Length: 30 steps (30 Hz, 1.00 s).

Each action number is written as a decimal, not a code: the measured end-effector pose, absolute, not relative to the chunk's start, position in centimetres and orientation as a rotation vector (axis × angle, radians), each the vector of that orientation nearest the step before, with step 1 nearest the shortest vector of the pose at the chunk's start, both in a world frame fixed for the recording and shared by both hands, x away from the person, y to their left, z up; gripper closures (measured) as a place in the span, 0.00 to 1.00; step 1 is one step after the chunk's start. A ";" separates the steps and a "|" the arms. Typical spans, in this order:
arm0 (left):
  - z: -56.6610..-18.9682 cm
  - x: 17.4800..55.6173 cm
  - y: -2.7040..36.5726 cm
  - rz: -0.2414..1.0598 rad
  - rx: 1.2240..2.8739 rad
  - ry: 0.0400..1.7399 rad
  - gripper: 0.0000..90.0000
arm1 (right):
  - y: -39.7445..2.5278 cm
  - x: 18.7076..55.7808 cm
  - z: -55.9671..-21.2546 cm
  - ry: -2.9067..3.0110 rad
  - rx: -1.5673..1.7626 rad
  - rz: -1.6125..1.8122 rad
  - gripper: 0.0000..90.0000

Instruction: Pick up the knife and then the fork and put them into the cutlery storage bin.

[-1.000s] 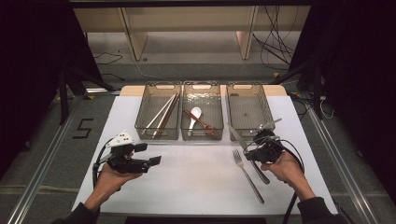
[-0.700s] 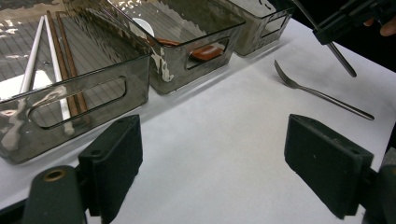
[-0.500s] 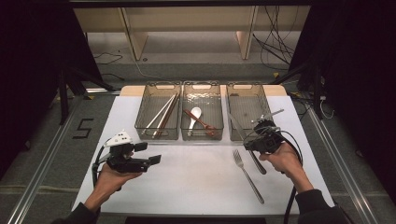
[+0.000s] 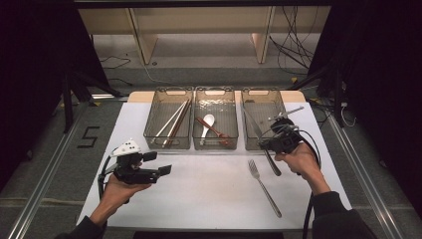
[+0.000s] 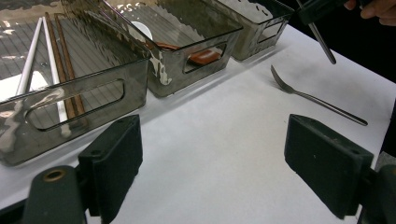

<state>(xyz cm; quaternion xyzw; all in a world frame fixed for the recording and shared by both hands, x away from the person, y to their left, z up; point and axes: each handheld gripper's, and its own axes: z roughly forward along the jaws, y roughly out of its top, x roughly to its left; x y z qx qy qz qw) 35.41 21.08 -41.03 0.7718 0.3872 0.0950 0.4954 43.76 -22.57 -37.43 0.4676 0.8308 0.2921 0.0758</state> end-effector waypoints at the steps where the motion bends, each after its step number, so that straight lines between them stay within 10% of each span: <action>1: -41.0 35.4 21.1 0.230 1.870 0.938 0.21 | -22.6 44.0 -37.3 2.487 1.402 0.880 0.90; 30: -41.0 35.4 21.1 0.230 1.859 0.936 0.21 | -21.9 49.8 -34.1 2.369 1.463 0.910 0.90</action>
